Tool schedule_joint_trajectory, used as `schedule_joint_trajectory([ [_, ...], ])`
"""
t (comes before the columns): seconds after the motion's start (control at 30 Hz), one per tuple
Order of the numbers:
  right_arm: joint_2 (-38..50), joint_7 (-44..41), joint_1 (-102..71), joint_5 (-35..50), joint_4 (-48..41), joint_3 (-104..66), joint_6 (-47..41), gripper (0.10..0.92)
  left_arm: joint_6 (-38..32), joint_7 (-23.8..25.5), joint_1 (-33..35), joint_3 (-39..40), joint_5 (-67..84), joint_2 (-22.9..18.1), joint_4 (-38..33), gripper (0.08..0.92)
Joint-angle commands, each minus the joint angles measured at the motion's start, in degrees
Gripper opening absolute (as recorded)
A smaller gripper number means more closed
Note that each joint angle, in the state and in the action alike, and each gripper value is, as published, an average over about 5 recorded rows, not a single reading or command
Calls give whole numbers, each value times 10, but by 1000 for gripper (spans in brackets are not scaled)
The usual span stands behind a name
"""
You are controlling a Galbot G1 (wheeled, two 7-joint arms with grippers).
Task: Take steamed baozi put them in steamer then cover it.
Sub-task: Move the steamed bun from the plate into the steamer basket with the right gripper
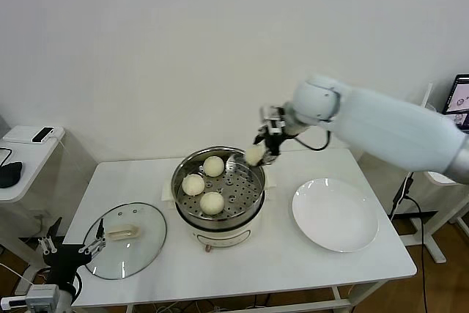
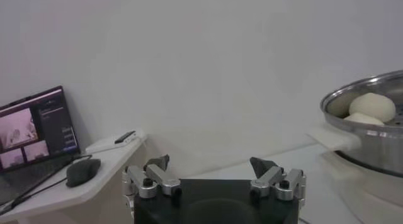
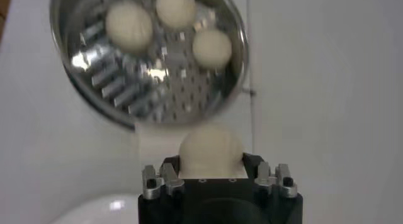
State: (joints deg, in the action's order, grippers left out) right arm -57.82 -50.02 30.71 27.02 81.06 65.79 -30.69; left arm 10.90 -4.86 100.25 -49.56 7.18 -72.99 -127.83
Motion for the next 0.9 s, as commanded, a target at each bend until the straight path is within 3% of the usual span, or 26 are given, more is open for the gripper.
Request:
schedule_joint_trajectory([
  [0.03,-106,77,-24,84,-17,39,-85,628,0,0,0,-2,1,0,-1,823],
  [0.9,-107,102,-79,28,-75,34,-109,628,-1,0,-6,0,2,0,6,823],
])
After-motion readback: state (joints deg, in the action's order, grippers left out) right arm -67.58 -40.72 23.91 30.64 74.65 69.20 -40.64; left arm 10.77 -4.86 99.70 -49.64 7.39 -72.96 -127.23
